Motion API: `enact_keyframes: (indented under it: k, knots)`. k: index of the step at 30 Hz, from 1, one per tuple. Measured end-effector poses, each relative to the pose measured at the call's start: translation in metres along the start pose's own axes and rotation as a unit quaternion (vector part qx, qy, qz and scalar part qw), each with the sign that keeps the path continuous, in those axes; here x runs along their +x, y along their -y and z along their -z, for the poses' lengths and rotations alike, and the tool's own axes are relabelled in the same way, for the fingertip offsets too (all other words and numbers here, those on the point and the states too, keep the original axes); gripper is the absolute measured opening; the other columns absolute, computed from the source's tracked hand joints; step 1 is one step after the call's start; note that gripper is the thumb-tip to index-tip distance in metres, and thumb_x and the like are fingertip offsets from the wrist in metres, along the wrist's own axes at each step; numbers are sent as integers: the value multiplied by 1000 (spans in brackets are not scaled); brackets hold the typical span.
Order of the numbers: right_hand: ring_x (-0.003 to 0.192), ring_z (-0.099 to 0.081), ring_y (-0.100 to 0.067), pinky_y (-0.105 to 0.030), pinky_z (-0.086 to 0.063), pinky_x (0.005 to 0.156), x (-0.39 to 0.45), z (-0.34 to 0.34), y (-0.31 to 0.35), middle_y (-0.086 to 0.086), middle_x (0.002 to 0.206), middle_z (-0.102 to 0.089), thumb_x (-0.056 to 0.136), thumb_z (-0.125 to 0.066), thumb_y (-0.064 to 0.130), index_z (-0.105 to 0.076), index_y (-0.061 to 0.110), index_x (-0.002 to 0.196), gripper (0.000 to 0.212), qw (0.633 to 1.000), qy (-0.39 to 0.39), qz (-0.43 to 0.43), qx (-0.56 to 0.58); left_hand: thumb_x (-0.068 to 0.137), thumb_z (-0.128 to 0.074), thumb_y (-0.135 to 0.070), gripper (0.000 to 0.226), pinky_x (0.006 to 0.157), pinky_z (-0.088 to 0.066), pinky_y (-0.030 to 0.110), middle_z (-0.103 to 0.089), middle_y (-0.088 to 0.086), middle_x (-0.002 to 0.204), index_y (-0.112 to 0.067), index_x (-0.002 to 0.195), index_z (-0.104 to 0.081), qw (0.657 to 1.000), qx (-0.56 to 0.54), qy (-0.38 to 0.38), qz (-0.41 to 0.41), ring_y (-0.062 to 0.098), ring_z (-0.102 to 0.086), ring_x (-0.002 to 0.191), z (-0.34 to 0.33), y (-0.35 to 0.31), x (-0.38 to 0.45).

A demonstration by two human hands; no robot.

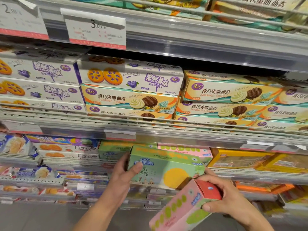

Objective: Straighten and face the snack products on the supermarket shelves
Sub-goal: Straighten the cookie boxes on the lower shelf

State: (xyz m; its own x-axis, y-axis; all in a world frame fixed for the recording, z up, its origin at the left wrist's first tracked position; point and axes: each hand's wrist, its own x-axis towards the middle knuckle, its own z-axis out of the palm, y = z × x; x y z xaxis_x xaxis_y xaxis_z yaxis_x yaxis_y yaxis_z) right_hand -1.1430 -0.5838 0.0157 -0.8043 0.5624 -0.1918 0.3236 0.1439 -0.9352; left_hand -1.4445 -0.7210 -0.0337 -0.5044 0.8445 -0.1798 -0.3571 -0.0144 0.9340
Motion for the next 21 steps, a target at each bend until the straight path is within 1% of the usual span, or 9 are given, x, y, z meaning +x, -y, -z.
enact_keyframes:
  k: [2,6,9,11,14,16,18,19,21]
  knots:
    - [138,-26,23,-2,-38,94,3,-5,0,14,152,-42,45,-99,38,-76,34,113,71,1000,-30,6,5,53,-91,-65,104,110,-47,44,-68,3,133,-22,140,-54,1000,17,13,-8,21,-63,125,-3,-3,2]
    - [120,-44,28,0,-44,81,2,-14,-3,17,138,-52,37,-99,29,-81,38,98,64,995,-95,23,19,70,-75,-65,64,97,-54,36,-73,-11,119,-32,124,-64,986,158,15,-51,11,-68,113,-13,-12,8]
    - [124,-56,8,-8,-50,83,-2,-20,-22,15,141,-56,26,-100,55,-81,34,103,82,986,-163,40,5,81,-59,-77,52,90,-45,26,-59,-28,118,-41,117,-64,920,366,-34,-133,-6,-56,106,-23,-17,11]
    - [116,-65,-1,-15,-56,82,-6,-22,-30,16,139,-60,26,-100,60,-81,31,104,85,982,-183,40,3,87,-56,-70,56,92,-36,21,-46,-28,122,-33,128,-64,883,440,-62,-148,-5,-47,110,-32,-18,10]
    - [97,-70,3,-10,-54,75,-8,-30,-28,23,127,-65,27,-101,58,-82,37,93,72,976,-210,49,4,92,-56,-64,54,98,-37,23,-47,-23,131,-31,135,-62,875,460,-66,-138,3,-47,122,-41,-15,9]
    - [89,-70,5,-7,-53,72,-7,-36,-24,13,128,-65,36,-102,41,-81,43,85,53,972,-229,46,-1,94,-54,-63,54,105,-39,28,-51,-17,140,-33,139,-59,875,462,-70,-128,9,-47,129,-41,-10,11]
    - [93,-68,6,-6,-52,73,-8,-36,-26,10,129,-64,31,-100,55,-80,42,86,60,963,-263,55,-23,95,-55,-59,48,101,-41,27,-55,-18,133,-34,136,-60,875,458,-72,-139,9,-51,123,-42,-9,13]
    - [99,-67,3,-8,-53,77,-9,-37,-28,10,132,-62,25,-96,67,-79,40,89,72,958,-280,59,-34,95,-56,-56,45,99,-45,27,-57,-20,130,-35,134,-61,876,453,-69,-151,5,-53,118,-41,-8,14]
    - [107,-65,-4,-10,-53,84,-12,-38,-29,14,135,-59,24,-90,77,-78,40,97,82,951,-301,55,-44,96,-59,-46,38,95,-48,17,-59,-24,120,-31,130,-63,885,427,-52,-177,-9,-54,109,-39,-7,14]
